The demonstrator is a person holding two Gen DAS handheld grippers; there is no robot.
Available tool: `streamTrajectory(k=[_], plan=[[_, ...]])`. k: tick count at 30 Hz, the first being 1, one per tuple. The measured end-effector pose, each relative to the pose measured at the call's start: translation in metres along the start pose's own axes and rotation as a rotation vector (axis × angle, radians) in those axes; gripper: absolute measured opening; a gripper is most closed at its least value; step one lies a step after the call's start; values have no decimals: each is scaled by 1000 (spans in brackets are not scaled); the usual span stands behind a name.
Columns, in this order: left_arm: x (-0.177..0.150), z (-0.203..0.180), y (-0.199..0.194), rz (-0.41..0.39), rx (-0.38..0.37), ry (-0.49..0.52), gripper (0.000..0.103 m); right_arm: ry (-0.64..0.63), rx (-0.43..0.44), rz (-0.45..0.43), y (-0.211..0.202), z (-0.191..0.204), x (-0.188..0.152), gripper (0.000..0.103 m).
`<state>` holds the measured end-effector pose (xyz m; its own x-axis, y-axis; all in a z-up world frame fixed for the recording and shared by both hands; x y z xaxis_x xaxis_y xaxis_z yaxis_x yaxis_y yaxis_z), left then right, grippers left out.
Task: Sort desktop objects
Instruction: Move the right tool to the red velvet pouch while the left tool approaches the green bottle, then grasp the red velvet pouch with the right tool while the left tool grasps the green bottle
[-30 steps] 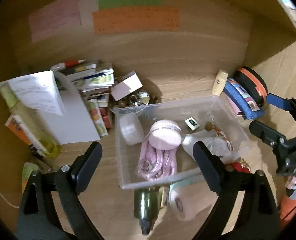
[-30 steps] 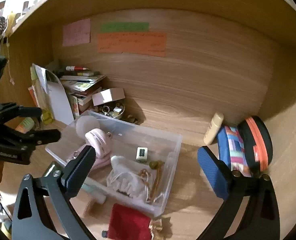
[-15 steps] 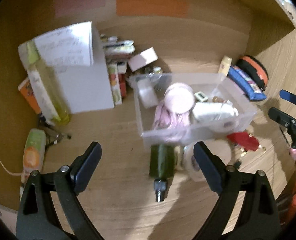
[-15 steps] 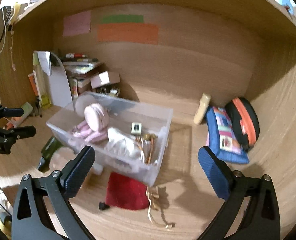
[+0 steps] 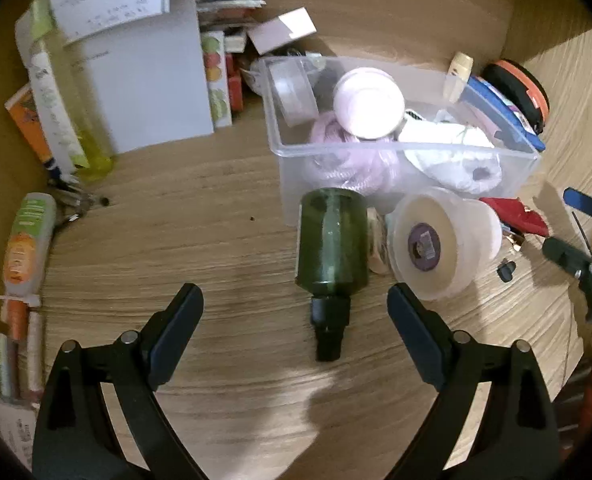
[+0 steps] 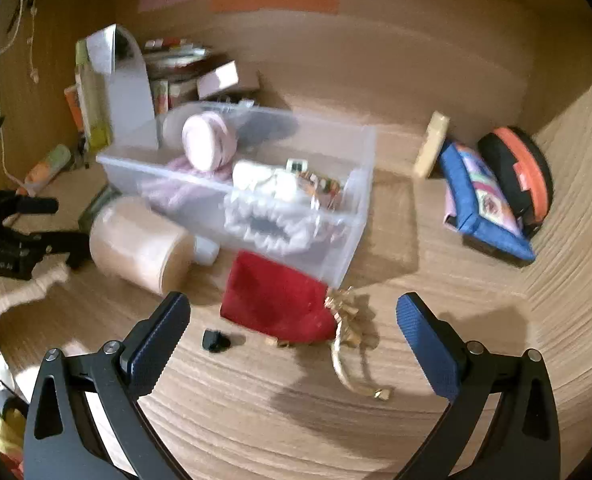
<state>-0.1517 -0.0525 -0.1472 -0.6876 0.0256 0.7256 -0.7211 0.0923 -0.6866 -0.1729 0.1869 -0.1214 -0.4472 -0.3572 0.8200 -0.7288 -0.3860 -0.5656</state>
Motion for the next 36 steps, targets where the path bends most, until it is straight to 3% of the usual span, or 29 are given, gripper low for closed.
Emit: streamTrajectory(k=[7, 14, 18, 21, 26, 27, 28, 33, 36], plan=[[4, -6, 19, 18, -22, -8, 94, 50, -29, 113, 35, -11, -17, 103], [13, -7, 33, 16, -46, -16, 94, 22, -18, 103, 44, -16, -15, 98], [15, -9, 38, 20, -75, -25, 81, 53, 10, 122, 49, -19, -17, 74], [16, -7, 41, 21, -96, -36, 80, 114, 56, 160, 54, -22, -23, 62], [15, -6, 43, 27, -138, -69, 68, 157, 84, 148, 52, -26, -21, 55], [15, -6, 42, 28, -145, -69, 64, 159, 83, 144, 51, -26, -21, 52], [15, -7, 42, 26, -146, -67, 60, 160, 89, 136, 48, -25, -20, 42], [15, -10, 42, 19, -124, -49, 41, 146, 75, 117, 43, -25, -14, 36], [16, -6, 37, -3, -95, -44, 41, 142, 62, 92, 38, -27, -10, 34]])
Point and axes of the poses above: each gripper's, at about its wrist camera, not at the fingertips, and y roughly the way its jaws point, z to its left, x to its top, the point moved 9 cm from there along y, roughly the way its jaws point, and after that the axes turned 11 degrees about -z, right-handed, at the moved point
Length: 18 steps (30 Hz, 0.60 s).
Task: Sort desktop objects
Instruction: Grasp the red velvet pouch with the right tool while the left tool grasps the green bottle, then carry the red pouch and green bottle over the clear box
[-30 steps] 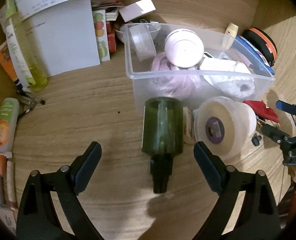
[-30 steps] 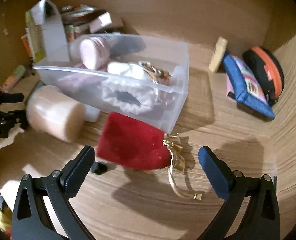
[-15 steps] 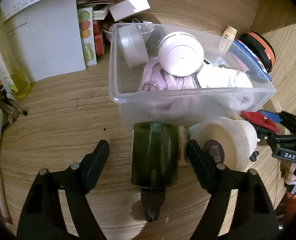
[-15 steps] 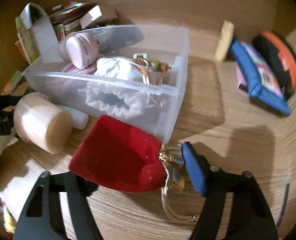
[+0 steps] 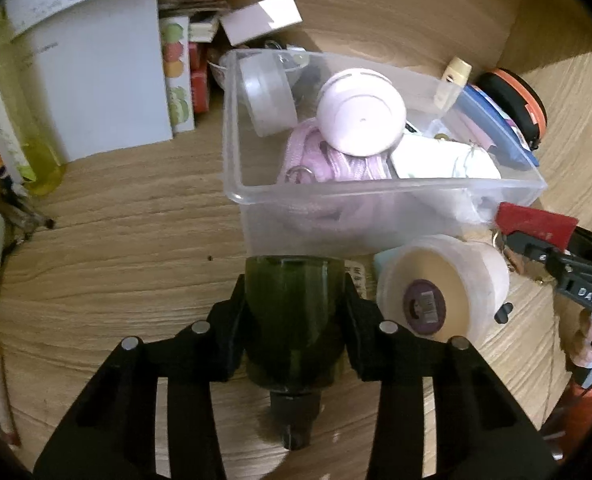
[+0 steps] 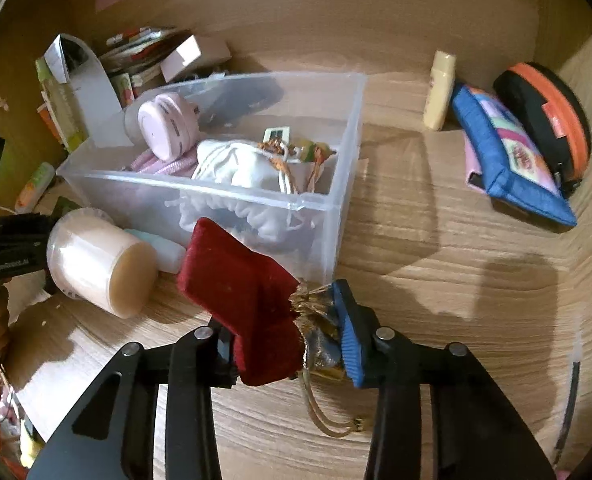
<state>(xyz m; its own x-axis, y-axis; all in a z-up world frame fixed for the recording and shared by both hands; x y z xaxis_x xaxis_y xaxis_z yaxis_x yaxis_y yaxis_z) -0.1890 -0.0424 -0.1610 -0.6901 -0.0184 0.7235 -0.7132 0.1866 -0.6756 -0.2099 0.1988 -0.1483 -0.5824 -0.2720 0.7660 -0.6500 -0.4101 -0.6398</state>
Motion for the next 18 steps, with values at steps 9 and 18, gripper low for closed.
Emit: streamTrajectory(k=[9, 18], plan=[[6, 13, -33, -109, 128, 34, 41, 43, 0, -51, -22, -9, 6, 33], [25, 5, -63, -203, 150, 25, 41, 28, -8, -120, -48, -10, 25, 33]])
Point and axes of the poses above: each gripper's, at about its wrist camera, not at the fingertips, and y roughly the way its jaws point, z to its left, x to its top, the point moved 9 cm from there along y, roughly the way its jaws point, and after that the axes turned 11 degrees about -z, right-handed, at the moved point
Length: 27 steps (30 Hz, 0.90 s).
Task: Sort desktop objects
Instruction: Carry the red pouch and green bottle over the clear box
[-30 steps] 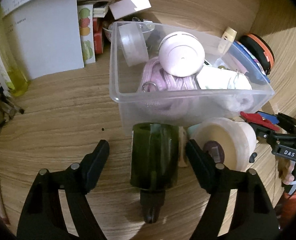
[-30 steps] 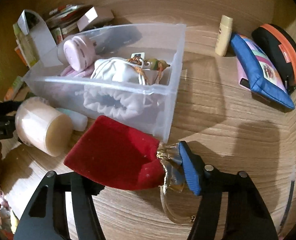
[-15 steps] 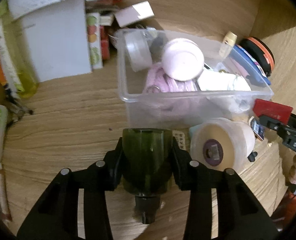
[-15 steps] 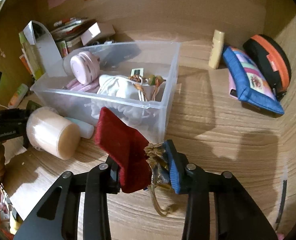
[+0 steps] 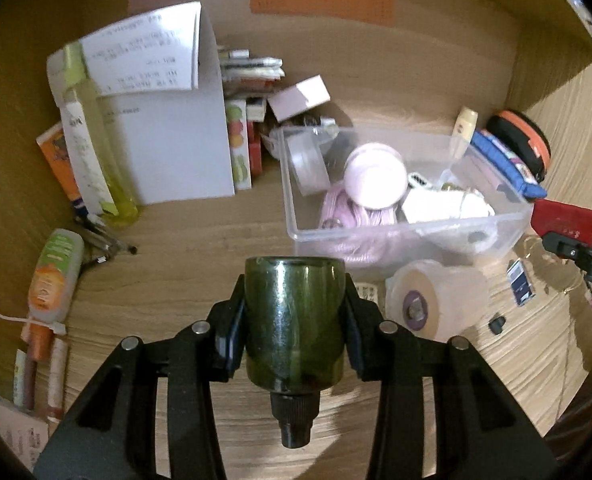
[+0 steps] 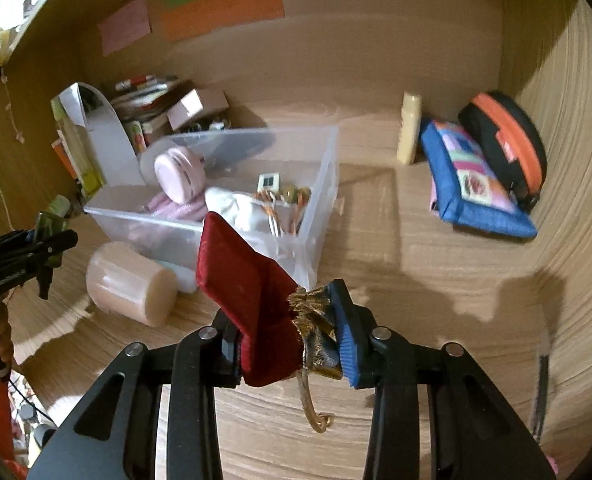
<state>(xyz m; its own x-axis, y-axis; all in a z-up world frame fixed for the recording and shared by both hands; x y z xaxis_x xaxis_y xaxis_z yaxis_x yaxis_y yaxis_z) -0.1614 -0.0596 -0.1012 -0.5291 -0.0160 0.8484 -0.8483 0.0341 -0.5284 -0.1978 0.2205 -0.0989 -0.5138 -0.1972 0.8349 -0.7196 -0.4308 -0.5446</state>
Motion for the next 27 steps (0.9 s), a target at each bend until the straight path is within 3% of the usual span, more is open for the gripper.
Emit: streamTrajectory(k=[12, 27], plan=[[47, -7, -22, -110, -22, -44, 41, -33, 24, -112, -15, 13, 46, 33], [96, -20, -4, -150, -61, -40, 41, -48, 77, -190, 4, 31, 103, 33]])
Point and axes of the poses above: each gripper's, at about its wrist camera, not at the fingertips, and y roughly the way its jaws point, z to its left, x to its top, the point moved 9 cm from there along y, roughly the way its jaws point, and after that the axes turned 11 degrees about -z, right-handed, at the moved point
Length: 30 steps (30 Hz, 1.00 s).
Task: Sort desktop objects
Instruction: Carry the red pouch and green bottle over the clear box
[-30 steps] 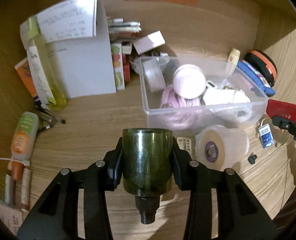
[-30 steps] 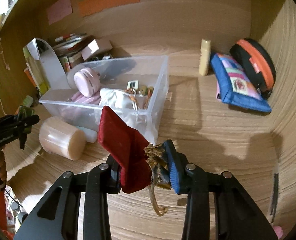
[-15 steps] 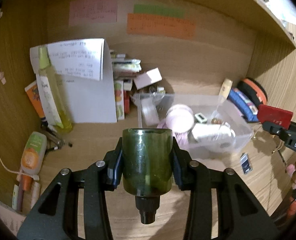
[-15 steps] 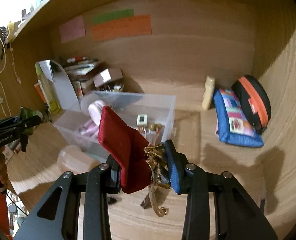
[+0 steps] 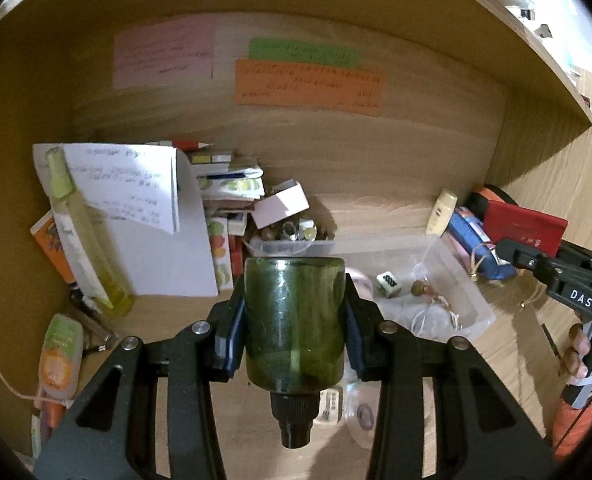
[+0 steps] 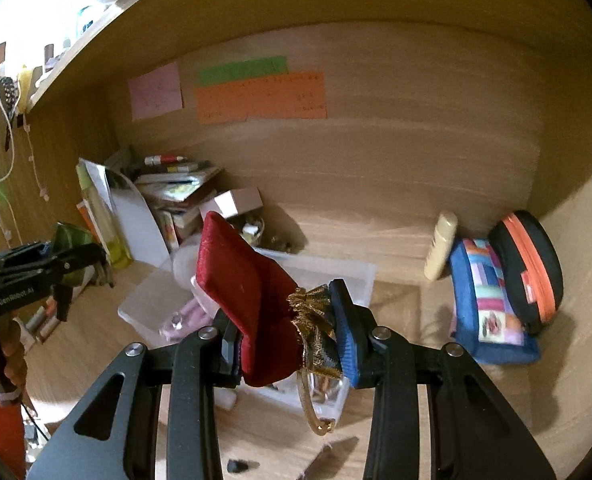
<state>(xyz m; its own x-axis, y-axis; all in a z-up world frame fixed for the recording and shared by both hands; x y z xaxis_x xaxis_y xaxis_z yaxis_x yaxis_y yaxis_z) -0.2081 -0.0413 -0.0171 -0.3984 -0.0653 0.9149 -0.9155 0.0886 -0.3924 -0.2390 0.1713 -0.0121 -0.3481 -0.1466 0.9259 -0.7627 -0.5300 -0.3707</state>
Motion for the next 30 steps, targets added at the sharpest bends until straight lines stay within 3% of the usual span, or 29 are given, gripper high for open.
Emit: streamTrajectory(k=[10, 30], plan=[[1, -3, 35, 36, -29, -26, 41, 12, 7, 15, 30, 4, 10, 33], [-35, 4, 102, 165, -42, -49, 41, 20, -54, 225, 111, -8, -59, 33]])
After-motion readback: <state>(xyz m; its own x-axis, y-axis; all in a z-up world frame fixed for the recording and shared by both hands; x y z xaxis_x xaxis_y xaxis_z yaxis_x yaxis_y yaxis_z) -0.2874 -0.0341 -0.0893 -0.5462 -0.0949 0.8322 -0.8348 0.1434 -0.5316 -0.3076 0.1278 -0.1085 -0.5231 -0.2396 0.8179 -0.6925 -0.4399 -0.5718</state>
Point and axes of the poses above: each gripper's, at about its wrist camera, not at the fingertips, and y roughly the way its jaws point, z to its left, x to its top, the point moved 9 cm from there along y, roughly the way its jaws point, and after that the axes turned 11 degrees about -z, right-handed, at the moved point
